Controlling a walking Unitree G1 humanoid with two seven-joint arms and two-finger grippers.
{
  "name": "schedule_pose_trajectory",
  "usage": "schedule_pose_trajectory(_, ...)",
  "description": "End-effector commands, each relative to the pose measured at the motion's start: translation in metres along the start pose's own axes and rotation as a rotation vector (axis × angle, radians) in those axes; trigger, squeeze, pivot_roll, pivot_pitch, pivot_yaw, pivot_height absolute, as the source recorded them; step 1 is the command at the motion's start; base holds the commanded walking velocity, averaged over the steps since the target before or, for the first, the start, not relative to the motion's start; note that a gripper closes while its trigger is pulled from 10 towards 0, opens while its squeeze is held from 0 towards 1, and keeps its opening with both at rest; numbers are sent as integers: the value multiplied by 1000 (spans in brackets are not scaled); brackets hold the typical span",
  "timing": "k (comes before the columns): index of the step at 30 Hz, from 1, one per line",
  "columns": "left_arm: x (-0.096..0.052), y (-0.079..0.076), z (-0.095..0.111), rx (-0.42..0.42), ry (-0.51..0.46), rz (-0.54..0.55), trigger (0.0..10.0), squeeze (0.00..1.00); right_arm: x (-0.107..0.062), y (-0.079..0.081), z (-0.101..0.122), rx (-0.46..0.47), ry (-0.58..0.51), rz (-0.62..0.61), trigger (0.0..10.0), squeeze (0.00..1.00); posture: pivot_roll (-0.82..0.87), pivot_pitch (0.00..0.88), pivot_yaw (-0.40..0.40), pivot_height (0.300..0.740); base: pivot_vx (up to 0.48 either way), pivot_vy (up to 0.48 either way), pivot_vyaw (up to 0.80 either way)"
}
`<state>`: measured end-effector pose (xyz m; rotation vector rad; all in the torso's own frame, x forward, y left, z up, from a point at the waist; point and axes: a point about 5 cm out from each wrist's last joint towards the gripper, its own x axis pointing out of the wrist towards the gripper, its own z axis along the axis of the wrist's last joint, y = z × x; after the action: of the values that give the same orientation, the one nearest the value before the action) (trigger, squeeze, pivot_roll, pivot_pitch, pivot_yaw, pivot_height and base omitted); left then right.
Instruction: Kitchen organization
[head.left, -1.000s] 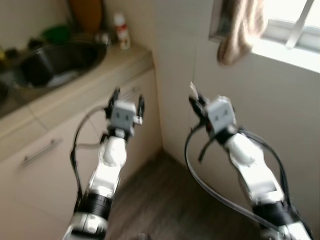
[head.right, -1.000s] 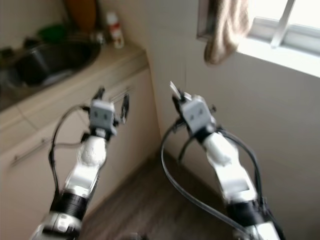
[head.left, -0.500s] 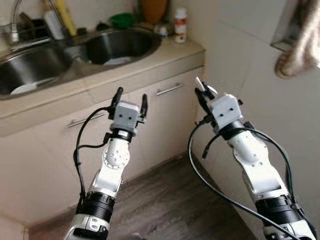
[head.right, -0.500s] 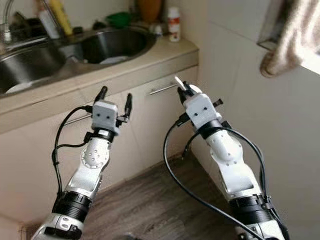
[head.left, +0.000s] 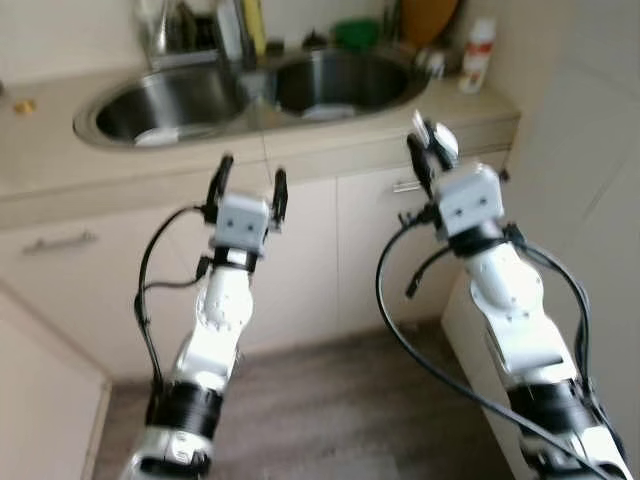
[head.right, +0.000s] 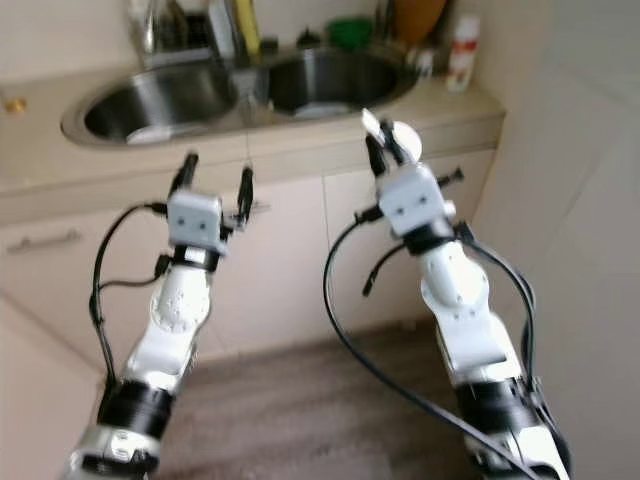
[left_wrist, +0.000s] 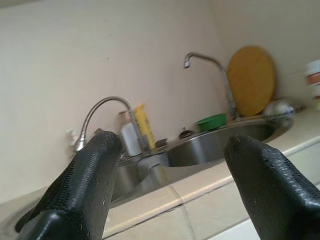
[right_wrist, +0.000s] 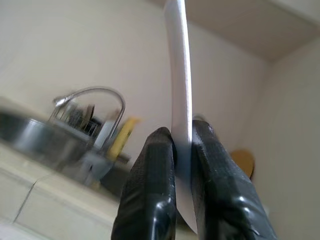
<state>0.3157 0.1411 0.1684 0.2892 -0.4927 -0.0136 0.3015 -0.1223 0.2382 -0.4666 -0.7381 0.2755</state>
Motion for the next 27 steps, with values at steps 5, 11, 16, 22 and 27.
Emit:
schedule_pose_trajectory(5,5,-4,9,-13,-36,5,10000,0,8,-9,15,-50,-79,-36,0,0,-175,0,46,740,266,0,0)
schedule_pose_trajectory(11,6,-3,12,-16,-45,14,10000,0,12,-5,18,-86,-91,-16,0,0,-174,0,46,740,272,0,400)
schedule_pose_trajectory(16,7,-3,12,-16,-49,20,10000,0,14,-5,22,-107,-111,-15,0,0,-174,0,46,740,278,0,800)
schedule_pose_trajectory(22,8,-2,14,-17,-53,26,10000,0,16,-8,23,-89,-120,-37,0,0,-174,0,46,740,275,0,800)
schedule_pose_trajectory(27,8,-2,14,-16,-53,28,10000,0,17,-10,23,-77,-123,-55,0,0,-174,0,46,740,276,0,370)
